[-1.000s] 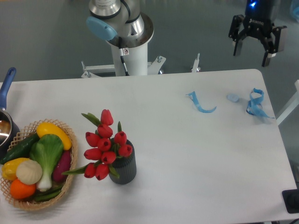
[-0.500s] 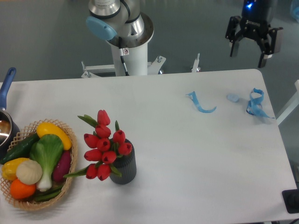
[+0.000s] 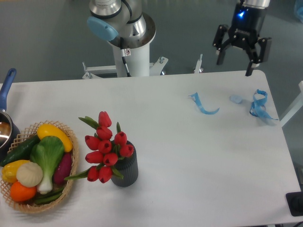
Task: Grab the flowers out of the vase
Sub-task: 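Move the open gripper toward the red tulip stems above the vase, then close the gripper around the tulip stems just above the vase rim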
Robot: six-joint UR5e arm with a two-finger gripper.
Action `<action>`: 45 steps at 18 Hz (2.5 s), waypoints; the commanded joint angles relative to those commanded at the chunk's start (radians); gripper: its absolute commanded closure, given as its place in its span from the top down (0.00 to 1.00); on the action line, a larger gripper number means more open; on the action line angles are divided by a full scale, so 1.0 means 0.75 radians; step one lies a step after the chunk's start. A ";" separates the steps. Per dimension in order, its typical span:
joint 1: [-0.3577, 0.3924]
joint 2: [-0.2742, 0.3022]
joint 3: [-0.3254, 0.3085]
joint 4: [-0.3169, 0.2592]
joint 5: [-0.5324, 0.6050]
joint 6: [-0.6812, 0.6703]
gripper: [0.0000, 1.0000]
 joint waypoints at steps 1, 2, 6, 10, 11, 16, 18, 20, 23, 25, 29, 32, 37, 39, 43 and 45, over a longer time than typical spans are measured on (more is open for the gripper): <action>-0.016 0.000 -0.018 0.000 -0.029 -0.031 1.00; -0.045 0.000 -0.033 0.000 -0.051 -0.057 1.00; -0.125 -0.016 -0.102 0.090 -0.090 -0.090 1.00; -0.215 -0.076 -0.135 0.249 -0.225 -0.166 1.00; -0.243 -0.086 -0.135 0.296 -0.223 -0.207 1.00; -0.372 -0.176 -0.129 0.423 -0.229 -0.274 1.00; -0.433 -0.223 -0.123 0.472 -0.227 -0.285 1.00; -0.470 -0.260 -0.133 0.479 -0.231 -0.289 1.00; -0.513 -0.317 -0.127 0.495 -0.274 -0.317 1.00; -0.520 -0.331 -0.129 0.499 -0.340 -0.376 1.00; -0.526 -0.344 -0.129 0.499 -0.381 -0.436 1.00; -0.544 -0.372 -0.123 0.517 -0.381 -0.436 1.00; -0.583 -0.421 -0.092 0.587 -0.381 -0.444 1.00; -0.587 -0.442 -0.070 0.587 -0.383 -0.446 1.00; -0.616 -0.478 -0.057 0.617 -0.381 -0.444 1.00; -0.642 -0.497 -0.039 0.632 -0.381 -0.446 1.00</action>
